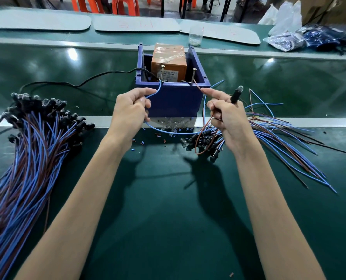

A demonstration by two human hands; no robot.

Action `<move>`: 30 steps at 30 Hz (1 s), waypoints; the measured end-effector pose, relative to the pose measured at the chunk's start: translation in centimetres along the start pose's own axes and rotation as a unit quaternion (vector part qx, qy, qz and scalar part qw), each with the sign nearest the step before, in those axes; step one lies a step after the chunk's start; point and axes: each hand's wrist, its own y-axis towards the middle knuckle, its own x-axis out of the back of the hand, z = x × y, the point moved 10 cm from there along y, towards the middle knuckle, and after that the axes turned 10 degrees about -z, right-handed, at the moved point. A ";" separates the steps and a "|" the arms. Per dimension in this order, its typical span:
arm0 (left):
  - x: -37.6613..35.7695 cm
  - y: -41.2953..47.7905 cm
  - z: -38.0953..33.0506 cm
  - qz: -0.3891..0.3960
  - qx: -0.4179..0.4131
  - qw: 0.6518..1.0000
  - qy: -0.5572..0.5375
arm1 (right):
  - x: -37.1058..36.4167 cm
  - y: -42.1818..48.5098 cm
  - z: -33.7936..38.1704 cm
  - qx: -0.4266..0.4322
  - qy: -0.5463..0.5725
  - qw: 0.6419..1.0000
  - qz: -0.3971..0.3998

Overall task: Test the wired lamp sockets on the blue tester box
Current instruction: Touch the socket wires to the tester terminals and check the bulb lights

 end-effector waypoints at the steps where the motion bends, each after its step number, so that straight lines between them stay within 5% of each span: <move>1: 0.0 0.0 0.0 0.000 0.000 1.000 0.000 | 0.0 0.0 0.0 0.000 -0.001 1.000 0.000; 23: -0.1 -0.1 -0.2 0.017 -0.009 1.000 0.024 | -0.1 -0.1 0.1 0.014 -0.013 1.000 0.001; 30: -2.0 -1.2 0.1 0.129 0.012 0.990 0.055 | -1.4 -0.8 0.2 -0.003 -0.080 0.994 0.074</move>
